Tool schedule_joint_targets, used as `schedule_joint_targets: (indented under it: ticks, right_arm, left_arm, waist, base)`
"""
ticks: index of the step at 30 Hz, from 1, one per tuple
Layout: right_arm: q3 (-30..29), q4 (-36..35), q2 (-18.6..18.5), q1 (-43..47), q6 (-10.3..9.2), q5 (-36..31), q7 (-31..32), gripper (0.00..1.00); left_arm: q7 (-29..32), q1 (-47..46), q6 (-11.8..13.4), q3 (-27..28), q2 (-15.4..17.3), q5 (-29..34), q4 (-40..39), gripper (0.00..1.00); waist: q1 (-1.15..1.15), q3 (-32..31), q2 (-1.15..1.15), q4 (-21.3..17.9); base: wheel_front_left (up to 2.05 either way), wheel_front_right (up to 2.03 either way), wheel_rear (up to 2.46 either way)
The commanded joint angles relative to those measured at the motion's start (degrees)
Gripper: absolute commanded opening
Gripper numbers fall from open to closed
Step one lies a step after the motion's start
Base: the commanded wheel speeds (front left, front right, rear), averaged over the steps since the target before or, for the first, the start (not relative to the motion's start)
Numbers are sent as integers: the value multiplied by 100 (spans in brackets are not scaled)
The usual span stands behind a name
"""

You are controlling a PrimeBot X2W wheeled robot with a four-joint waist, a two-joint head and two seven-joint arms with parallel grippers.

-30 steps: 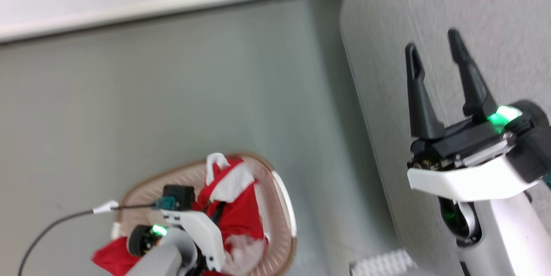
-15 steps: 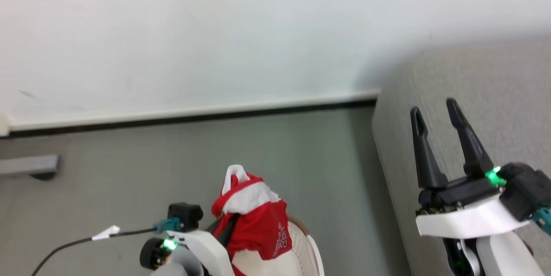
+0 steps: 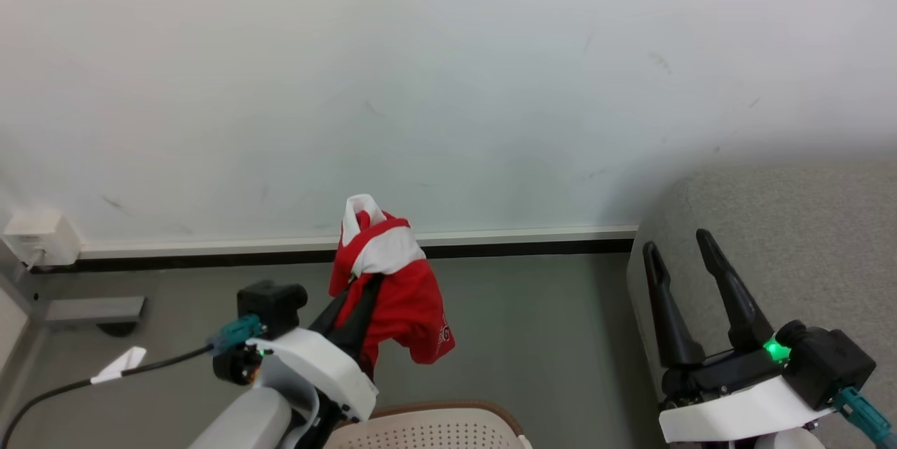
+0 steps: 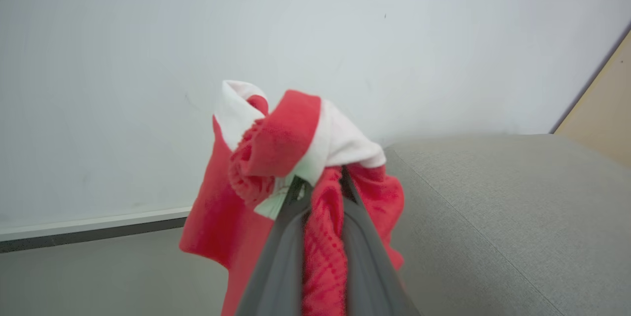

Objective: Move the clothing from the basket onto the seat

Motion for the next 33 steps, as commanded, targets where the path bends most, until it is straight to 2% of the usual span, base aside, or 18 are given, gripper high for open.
schedule_joint_targets:
  ticks: [1, 3, 5, 15, 19, 23, 33]
  right_arm:
    - [31, 35, -12, 108, -12, 21, 3, 100]
    - [67, 36, -14, 121, -12, 22, 3, 100]
    - [186, 56, -25, 174, -12, 40, 3, 100]
    - [491, 52, -60, 167, -12, 57, 3, 100]
    - [633, 91, -115, 129, -12, 96, 3, 100]
    - [1043, 193, -176, 101, -12, 114, 4, 100]
    - [1894, 994, -101, -180, -12, 273, 3, 100]
  left_arm:
    - [76, 91, 94, 42, 107, -1, -323, 0]
    - [131, 119, 144, 57, 144, -19, -522, 0]
    - [290, 191, 311, 89, 273, -13, -1113, 0]
    - [521, 519, 700, 137, 507, -21, -2302, 0]
    - [571, 597, 773, 137, 521, -49, -2528, 0]
    - [609, 593, 821, 130, 554, -33, -2658, 0]
    - [731, 452, 818, 17, 454, -48, -2886, 0]
  waist:
    - [1, -28, 0, -32]
    - [1, -33, 0, -44]
    - [1, -28, 0, -80]
    - [1, 33, 0, -160]
    - [1, 48, 0, -162]
    - [1, 51, 0, -144]
    - [1, 89, 0, 55]
  base:
    - [0, 0, 0]
    - [0, 0, 0]
    - [0, 0, 0]
    - [0, 0, 0]
    - [0, 0, 0]
    - [0, 0, 0]
    - [0, 0, 0]
